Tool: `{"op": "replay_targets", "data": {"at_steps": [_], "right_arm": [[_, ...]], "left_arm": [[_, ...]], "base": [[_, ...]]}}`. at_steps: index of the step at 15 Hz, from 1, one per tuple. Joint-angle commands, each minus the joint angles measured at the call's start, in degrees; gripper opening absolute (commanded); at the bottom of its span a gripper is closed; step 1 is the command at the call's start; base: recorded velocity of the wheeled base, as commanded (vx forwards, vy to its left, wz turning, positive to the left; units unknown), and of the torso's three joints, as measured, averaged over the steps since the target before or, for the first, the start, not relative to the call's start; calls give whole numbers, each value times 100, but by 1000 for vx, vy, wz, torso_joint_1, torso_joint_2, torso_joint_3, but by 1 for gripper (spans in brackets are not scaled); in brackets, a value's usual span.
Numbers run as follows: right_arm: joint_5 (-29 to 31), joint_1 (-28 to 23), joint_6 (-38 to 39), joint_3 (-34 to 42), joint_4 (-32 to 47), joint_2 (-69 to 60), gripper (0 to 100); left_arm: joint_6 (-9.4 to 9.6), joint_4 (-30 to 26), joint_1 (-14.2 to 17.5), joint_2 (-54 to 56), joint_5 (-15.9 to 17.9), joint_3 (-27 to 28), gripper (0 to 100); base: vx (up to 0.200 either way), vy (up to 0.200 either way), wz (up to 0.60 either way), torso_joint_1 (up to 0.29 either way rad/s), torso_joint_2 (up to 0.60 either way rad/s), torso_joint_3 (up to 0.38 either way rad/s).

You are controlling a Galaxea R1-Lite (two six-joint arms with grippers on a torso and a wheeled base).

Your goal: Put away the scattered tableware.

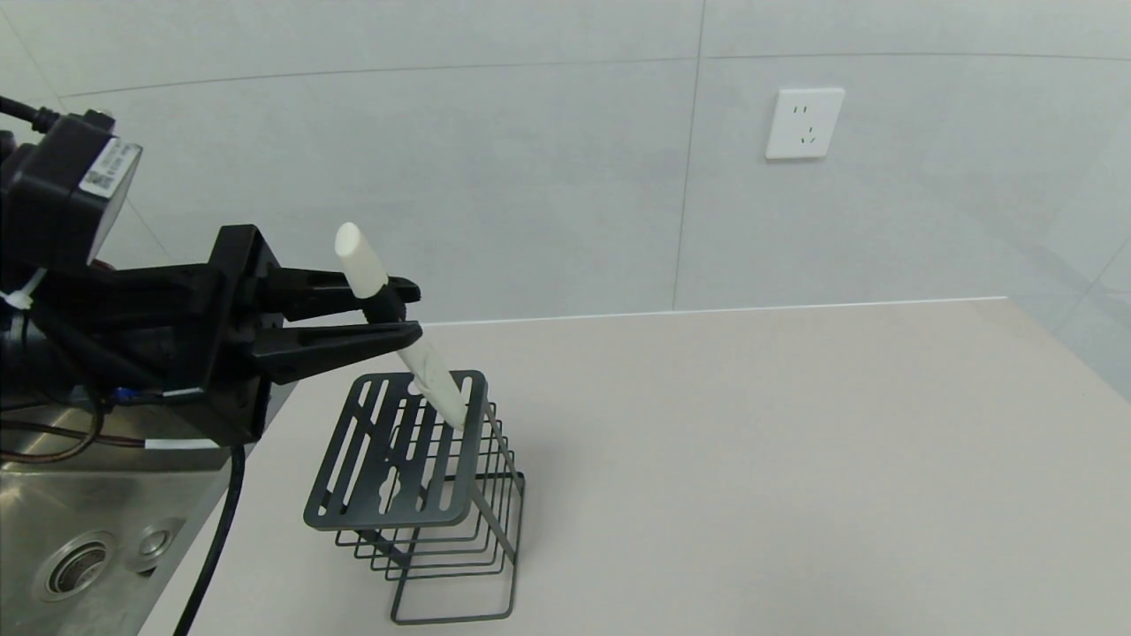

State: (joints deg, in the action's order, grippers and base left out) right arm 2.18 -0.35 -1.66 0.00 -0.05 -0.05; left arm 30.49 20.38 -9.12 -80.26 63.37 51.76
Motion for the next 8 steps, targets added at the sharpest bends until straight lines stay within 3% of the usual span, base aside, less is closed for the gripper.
{"op": "replay_targets", "data": {"at_steps": [1, 8], "right_arm": [[2, 0, -1, 0, -4, 5, 100], [-7, 0, -1, 0, -4, 5, 100]], "left_arm": [[1, 1, -2, -77, -9, 1, 0], [10, 1, -178, -262, -211, -70, 0]], "base": [[0, 0, 0, 0, 0, 0], [0, 0, 0, 0, 0, 0]]}}
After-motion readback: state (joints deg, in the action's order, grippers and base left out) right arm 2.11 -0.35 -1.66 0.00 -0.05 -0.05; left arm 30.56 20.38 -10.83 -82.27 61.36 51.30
